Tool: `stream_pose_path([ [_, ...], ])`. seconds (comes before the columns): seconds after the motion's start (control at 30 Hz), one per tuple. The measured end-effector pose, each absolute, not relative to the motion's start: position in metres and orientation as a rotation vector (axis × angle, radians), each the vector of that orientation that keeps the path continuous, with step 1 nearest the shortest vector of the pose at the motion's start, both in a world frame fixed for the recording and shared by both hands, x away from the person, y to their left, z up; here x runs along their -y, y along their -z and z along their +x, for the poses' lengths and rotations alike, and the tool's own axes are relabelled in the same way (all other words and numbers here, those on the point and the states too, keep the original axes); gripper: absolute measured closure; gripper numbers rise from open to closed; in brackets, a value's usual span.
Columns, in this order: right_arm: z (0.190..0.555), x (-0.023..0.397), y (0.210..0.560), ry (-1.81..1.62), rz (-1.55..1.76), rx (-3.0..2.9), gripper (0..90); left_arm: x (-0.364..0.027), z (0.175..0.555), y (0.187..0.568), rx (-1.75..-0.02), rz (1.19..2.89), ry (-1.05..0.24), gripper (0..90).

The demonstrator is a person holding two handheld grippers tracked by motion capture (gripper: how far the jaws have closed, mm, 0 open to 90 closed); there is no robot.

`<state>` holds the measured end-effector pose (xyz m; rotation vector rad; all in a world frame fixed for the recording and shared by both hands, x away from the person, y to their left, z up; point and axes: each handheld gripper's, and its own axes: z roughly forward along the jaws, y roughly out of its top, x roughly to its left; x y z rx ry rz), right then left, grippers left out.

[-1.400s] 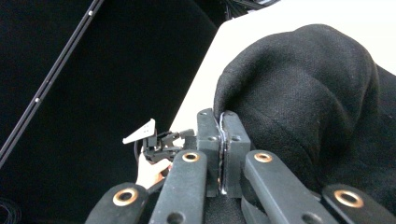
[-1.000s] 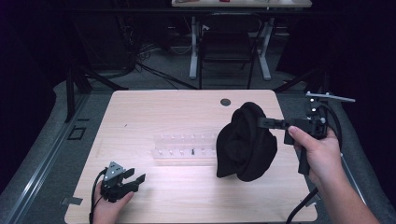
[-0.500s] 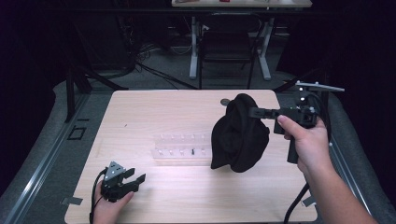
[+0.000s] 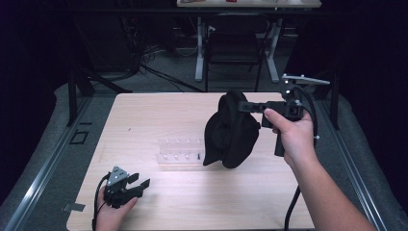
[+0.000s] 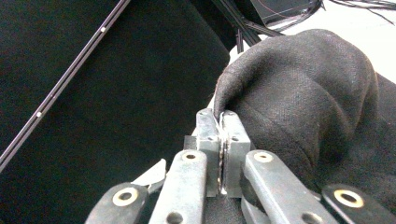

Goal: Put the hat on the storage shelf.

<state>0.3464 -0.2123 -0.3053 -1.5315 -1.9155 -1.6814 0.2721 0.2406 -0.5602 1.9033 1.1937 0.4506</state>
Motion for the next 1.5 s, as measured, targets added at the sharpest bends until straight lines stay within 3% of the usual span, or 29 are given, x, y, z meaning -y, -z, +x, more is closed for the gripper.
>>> stream_pose_path([
  [1.07,0.379,0.180,0.321,1.631,-1.564,1.935,88.7,-0.237,0.271,0.558,-1.183,1.887,-0.443,46.7],
  [1.5,0.382,0.171,0.325,1.641,-1.544,1.924,88.6,-0.217,0.272,0.537,-1.075,1.875,-0.443,47.8],
])
